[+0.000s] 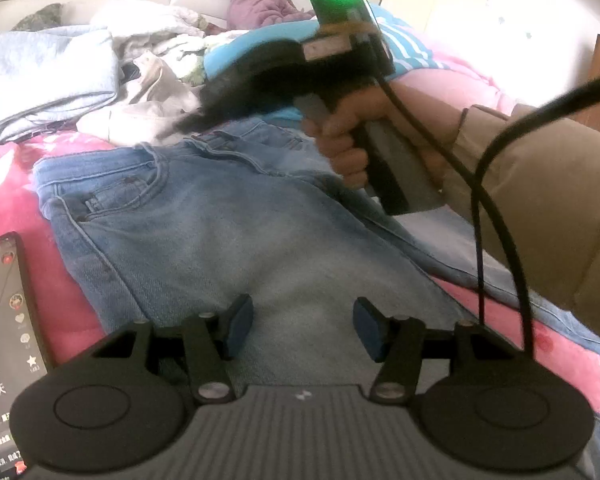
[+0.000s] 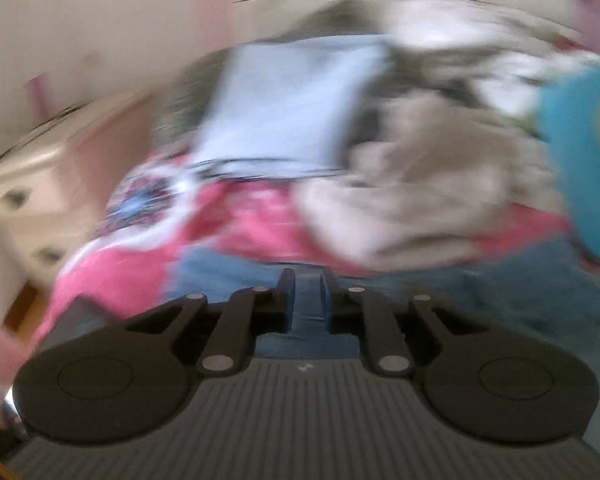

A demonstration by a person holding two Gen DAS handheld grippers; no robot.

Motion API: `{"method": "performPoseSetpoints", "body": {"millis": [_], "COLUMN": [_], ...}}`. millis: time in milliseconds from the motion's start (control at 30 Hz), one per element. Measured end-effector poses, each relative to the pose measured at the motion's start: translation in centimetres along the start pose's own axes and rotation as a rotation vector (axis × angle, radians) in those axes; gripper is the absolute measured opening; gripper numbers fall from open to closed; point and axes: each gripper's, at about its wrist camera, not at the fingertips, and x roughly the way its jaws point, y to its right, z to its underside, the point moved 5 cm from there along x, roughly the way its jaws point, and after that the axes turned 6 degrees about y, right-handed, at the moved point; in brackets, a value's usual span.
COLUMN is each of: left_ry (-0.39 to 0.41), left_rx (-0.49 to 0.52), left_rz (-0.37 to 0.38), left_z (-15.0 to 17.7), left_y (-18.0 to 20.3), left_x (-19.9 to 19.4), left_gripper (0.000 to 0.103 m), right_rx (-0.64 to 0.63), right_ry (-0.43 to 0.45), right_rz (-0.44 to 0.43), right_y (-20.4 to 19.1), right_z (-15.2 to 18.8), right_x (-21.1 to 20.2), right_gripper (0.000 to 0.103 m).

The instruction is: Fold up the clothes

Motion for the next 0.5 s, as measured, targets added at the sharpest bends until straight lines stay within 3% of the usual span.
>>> {"method": "performPoseSetpoints", "body": {"millis": [167,333,500], "left_ry": [-0.001,-0.001,-0.002], "left_rx": [-0.003,-0.01,-0.016], "left_rz": [0.002,0.007,0.011], "left_z": [0.1,0.1,0.0], "left_y": [0.1,-0.2,-0.2], "left_x": [0.0,0.1,0.2], "left_gripper": [0.058,0.059,0.058], "right_rx": [0.074,-0.013,-0.118], "right_ry": [-0.058,-0.069,-0.062], "right_rz": [0.1,0.155,0.32], "right_y": [3.4,2.3,3.5], "right_z": [0.6,0.3,-0.4], "right_x": [0.9,1.6,1.6], "right_gripper": [0.014,0.018,0.026]}}
